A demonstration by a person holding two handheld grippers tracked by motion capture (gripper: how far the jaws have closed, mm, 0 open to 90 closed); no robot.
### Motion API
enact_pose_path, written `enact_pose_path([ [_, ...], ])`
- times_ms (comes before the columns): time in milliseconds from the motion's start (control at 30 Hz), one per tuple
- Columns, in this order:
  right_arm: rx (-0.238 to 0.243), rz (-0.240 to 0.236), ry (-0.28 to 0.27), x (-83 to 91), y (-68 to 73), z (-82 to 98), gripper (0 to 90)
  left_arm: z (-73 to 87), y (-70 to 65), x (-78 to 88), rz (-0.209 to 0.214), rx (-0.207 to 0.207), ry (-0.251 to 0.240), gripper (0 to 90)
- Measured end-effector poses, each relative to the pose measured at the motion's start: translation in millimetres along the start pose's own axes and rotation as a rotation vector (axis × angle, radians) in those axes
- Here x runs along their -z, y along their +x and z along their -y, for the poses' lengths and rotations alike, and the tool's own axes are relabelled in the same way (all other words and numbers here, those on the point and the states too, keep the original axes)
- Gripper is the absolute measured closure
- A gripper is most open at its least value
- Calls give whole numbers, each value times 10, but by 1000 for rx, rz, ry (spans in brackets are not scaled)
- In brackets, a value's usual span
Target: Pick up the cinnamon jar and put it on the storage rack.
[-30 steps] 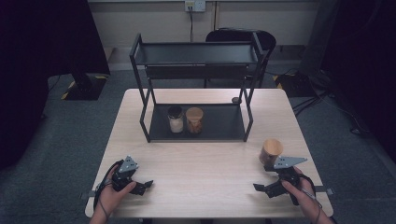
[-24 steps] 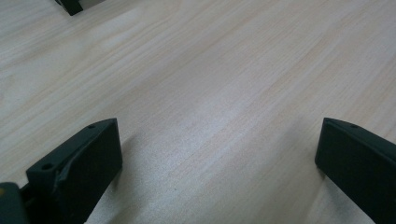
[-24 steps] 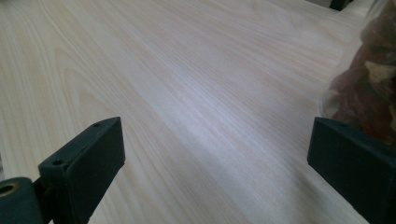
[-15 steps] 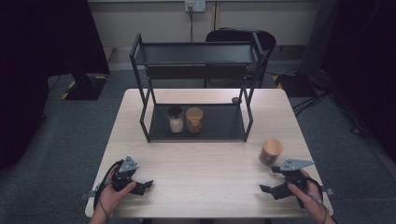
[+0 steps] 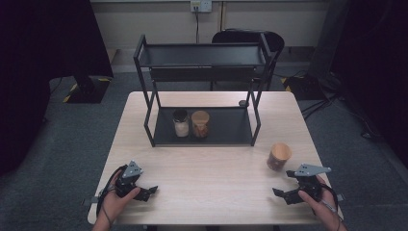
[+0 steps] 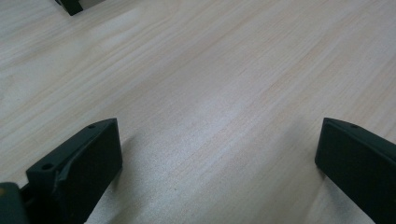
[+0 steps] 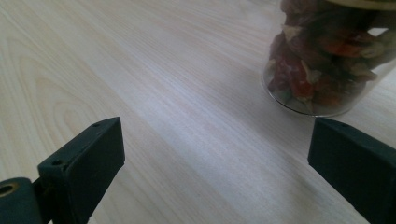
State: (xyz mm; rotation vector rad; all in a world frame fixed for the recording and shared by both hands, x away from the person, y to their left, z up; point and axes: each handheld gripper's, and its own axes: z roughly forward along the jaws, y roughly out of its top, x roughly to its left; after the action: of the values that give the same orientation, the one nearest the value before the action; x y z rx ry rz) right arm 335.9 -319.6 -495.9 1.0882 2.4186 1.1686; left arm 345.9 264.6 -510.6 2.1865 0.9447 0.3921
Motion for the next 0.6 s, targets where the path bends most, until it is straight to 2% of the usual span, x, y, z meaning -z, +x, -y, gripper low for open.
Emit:
enact_pose_path([
  [400,-52,66,-27,40,-64,15,24,0,0,0,0,0,0,2],
  [600,-62,82,-30,46,-87,26,23,0,0,0,0,-1,0,2],
])
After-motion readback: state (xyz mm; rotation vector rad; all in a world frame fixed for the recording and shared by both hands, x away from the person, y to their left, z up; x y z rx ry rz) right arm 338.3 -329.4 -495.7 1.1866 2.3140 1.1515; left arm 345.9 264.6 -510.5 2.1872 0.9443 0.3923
